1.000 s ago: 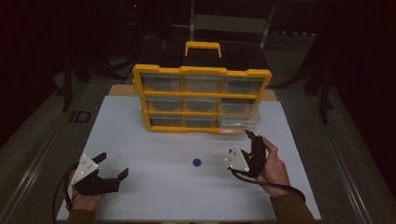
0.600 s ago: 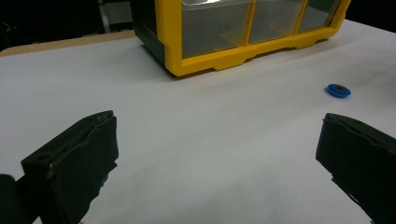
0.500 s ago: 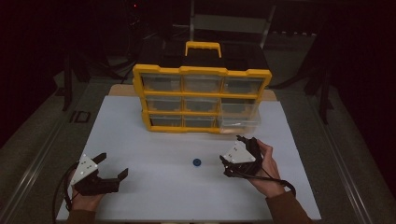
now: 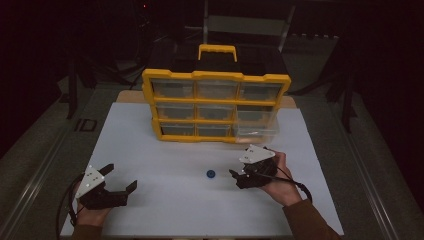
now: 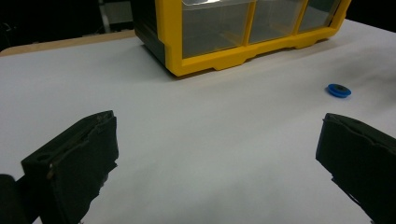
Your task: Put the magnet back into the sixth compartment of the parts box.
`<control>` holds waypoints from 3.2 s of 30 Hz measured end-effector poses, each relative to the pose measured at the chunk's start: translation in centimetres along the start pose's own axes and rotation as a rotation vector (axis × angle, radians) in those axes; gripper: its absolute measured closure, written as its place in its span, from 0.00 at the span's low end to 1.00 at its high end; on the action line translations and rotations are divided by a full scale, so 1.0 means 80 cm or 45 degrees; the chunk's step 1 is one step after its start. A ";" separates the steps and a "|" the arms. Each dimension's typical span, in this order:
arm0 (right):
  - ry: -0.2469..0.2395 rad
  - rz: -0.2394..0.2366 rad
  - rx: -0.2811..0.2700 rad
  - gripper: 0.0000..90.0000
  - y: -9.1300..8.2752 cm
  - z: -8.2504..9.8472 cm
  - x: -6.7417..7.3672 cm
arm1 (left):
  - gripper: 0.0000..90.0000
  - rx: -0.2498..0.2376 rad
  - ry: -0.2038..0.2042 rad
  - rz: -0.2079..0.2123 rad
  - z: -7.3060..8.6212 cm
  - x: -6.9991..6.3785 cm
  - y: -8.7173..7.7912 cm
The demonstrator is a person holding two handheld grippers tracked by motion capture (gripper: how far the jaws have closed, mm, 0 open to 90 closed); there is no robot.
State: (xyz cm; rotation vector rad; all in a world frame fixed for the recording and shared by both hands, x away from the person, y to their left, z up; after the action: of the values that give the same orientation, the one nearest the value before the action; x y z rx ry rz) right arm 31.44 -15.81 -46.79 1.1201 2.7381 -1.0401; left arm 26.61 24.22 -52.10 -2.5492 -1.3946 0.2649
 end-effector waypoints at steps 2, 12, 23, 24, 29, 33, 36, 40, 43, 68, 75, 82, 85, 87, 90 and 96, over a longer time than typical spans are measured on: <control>0.014 -0.030 0.015 0.19 0.003 0.000 0.001 | 0.00 0.000 0.000 0.000 0.000 0.000 0.000; 0.054 -0.167 0.085 0.19 0.020 -0.006 0.010 | 0.00 -0.001 0.000 0.001 0.000 0.000 0.000; 0.053 -0.257 0.178 0.20 0.038 -0.010 0.016 | 0.00 -0.002 0.001 0.002 0.000 0.000 -0.001; 0.049 -0.264 0.186 0.20 0.040 -0.010 0.016 | 0.00 -0.002 0.001 0.002 0.000 0.000 -0.001; 0.046 -0.290 0.224 0.20 0.048 -0.011 0.018 | 0.00 -0.001 0.001 0.002 0.000 0.000 -0.001; 0.038 -0.303 0.259 0.19 0.056 -0.013 0.020 | 0.00 -0.003 -0.001 0.002 0.000 0.000 -0.001; 0.028 -0.317 0.280 0.19 0.061 -0.013 0.023 | 0.00 -0.005 -0.002 0.002 0.000 0.000 -0.001; 0.023 -0.328 0.310 0.19 0.069 -0.012 0.025 | 0.00 -0.005 -0.002 0.003 0.000 -0.001 -0.001; 0.011 -0.334 0.327 0.19 0.074 -0.013 0.026 | 0.00 -0.006 -0.002 0.003 -0.001 0.000 -0.001; -0.053 -0.411 0.454 0.26 0.115 -0.003 0.035 | 0.00 -0.001 0.001 0.003 0.000 0.000 -0.001; -0.050 -0.422 0.478 0.29 0.123 0.002 0.034 | 0.00 0.001 0.001 0.004 0.000 0.000 -0.001; -0.059 -0.436 0.489 0.32 0.130 0.005 0.033 | 0.00 0.004 0.001 0.006 0.001 0.000 0.000; -0.055 -0.434 0.495 0.32 0.132 0.005 0.035 | 0.00 0.004 0.001 0.005 0.001 -0.001 0.000; -0.068 -0.440 0.496 0.33 0.134 0.005 0.035 | 0.00 0.004 0.001 0.006 0.001 0.000 0.000; -0.067 -0.439 0.500 0.34 0.136 0.005 0.036 | 0.00 0.004 0.001 0.006 0.001 0.000 0.000; -0.078 -0.440 0.511 0.36 0.138 0.004 0.039 | 0.00 0.004 0.001 0.006 0.001 0.000 0.000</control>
State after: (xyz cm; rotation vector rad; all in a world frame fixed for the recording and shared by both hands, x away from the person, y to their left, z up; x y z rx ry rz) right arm 35.94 -8.25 -54.22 0.6237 2.8095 -1.6927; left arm 26.55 24.22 -52.14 -2.5496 -1.3872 0.2664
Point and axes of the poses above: each handheld gripper's, and its own axes: y roughly forward along the jaws, z roughly out of its underside, x roughly to its left, the point moved 5 cm from there along y, roughly forward along the jaws, and after that the axes turned 8 degrees about -x, right-handed, at the moved point
